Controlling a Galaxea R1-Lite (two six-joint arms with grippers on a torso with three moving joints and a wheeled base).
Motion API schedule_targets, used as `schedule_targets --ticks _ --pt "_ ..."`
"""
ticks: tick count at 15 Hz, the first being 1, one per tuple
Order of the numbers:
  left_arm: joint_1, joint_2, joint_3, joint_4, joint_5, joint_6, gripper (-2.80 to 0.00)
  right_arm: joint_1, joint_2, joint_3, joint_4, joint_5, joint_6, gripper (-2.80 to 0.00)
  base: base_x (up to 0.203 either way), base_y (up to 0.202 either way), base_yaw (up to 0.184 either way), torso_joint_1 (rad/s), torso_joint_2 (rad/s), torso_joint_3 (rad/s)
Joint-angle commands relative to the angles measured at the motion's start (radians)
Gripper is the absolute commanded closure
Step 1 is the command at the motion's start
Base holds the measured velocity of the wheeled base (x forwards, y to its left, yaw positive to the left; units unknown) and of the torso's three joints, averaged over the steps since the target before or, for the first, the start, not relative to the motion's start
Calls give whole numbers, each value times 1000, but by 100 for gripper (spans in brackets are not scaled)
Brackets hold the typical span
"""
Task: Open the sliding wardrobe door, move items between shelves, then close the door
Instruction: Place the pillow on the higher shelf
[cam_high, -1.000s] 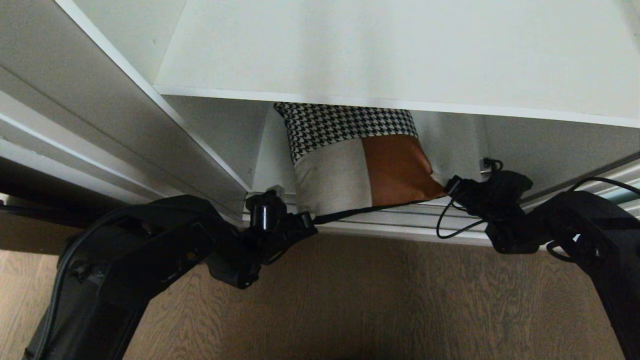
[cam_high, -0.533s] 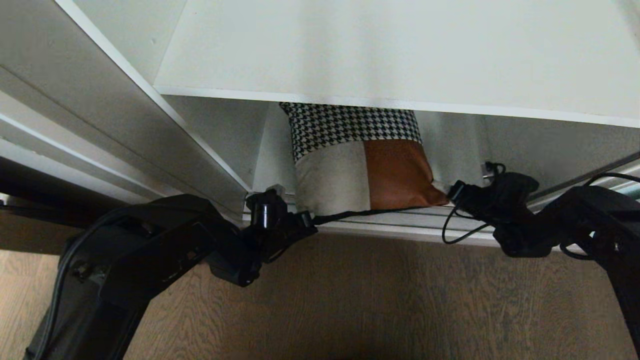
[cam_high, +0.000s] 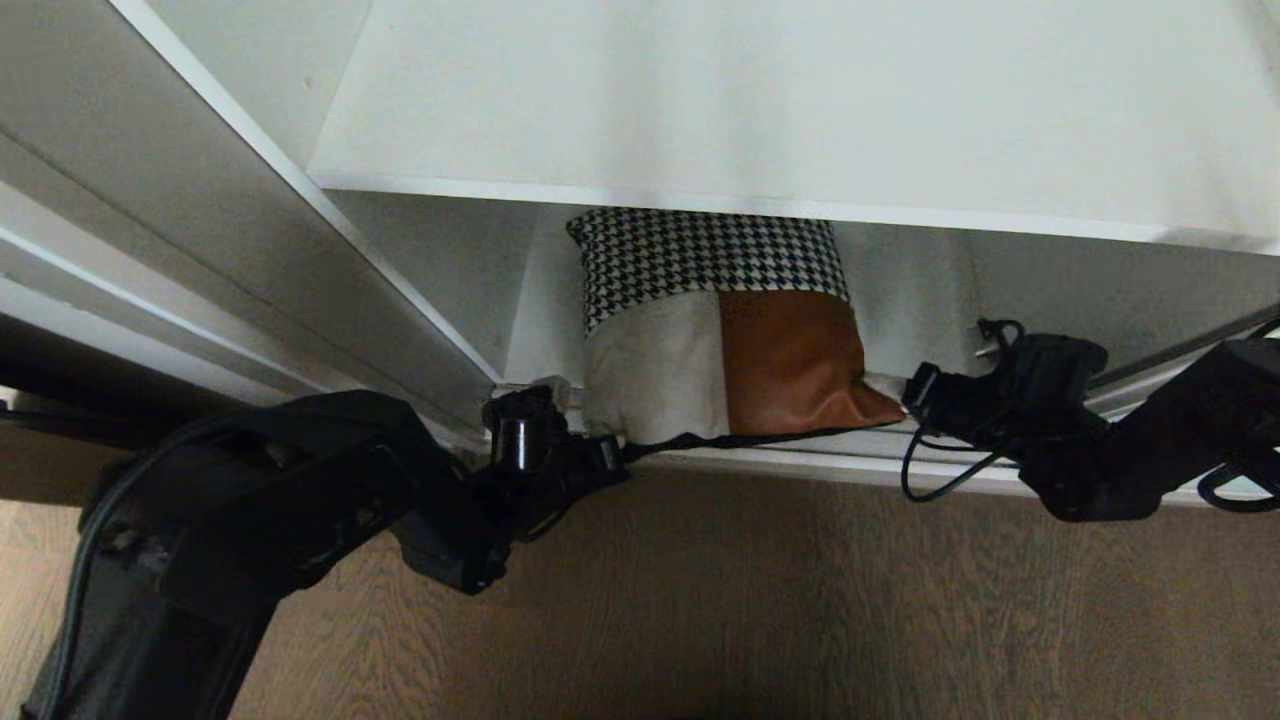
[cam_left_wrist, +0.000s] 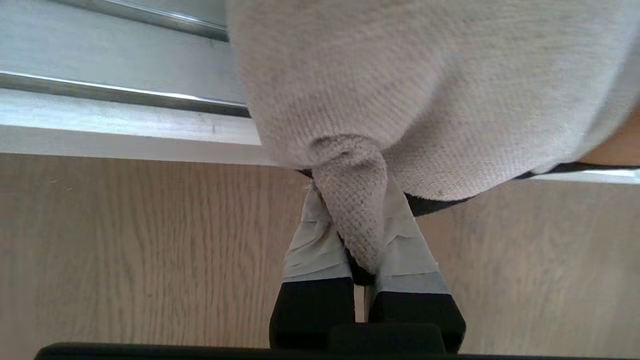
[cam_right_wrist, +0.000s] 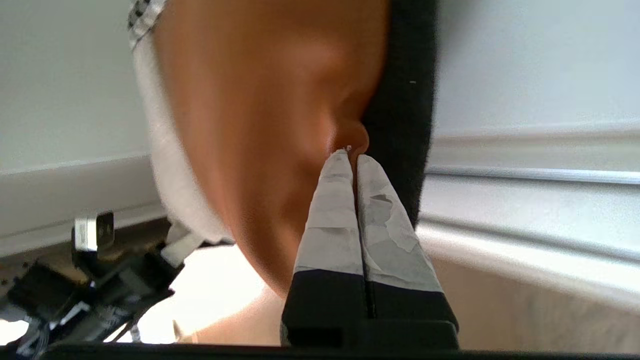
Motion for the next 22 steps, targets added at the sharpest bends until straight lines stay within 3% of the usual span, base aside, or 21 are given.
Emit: schedule_targets --ticks 1,6,14,22 --pt "-13 -94 42 17 1 10 0 15 -92 81 -7 5 2 0 0 0 0 0 0 0" --pt "-38 -298 78 161 6 13 0 38 -235 267 -42 7 -2 0 0 0 0 0 0 0" --pt "-49 -579 296 154 8 34 0 92 -533 516 -31 4 5 0 0 0 0 0 0 0" --pt "-98 -810 483 152 2 37 0 147 -814 683 91 -3 7 0 0 0 0 0 0 0"
